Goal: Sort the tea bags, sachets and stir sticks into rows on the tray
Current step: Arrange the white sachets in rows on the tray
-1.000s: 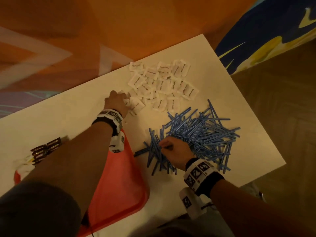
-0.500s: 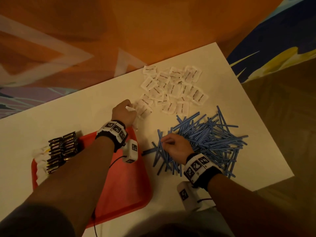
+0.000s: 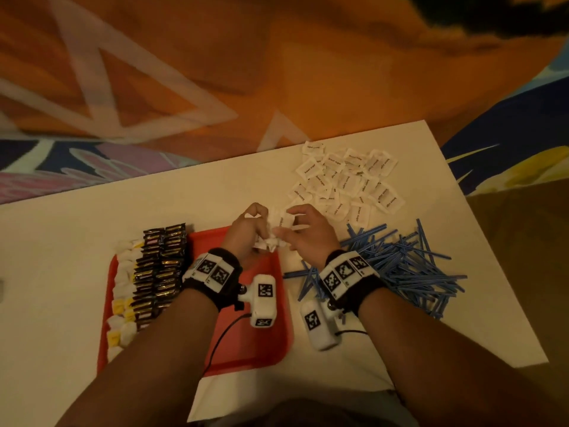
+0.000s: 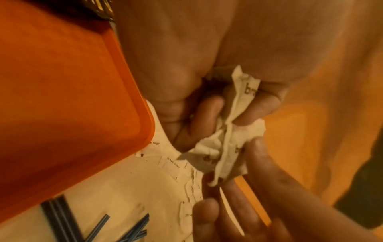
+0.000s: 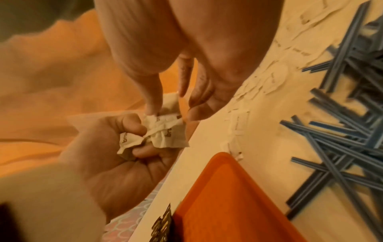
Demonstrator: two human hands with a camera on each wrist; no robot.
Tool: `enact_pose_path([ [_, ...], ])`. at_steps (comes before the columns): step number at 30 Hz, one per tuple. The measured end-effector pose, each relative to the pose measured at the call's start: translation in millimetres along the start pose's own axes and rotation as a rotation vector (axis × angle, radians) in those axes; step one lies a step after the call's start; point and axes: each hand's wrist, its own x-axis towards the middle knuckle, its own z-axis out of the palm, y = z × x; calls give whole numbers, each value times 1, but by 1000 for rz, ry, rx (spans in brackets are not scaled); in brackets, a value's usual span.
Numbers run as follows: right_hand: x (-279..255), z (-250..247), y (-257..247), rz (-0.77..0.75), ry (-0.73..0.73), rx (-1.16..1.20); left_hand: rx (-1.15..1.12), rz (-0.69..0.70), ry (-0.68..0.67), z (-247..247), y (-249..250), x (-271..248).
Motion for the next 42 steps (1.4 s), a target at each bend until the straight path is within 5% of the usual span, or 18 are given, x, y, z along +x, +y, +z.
enact_pose_path([
  [6,-17,40,-19,-75,-69,-94,-286,38,-72,-33,-8,-43],
  [11,-36,78,-31,-36,-110,56,-395,78,-123,-78,-19,-68],
  [19,-65,148,-41,64,-143,270,-543,76,-21,-162,-30,-86],
  [25,-73,183,-41,73,-137,270,-492,156,59,-201,-33,-95],
  [31,-77,194,-41,44,-154,97,-69,283,122,-207,-41,-93],
  [37,-73,187,-41,191,-141,251,-84,274,119,-205,-36,-91],
  [42,-72,181,-33,67,-210,42,-143,246,149,-204,-31,-89],
])
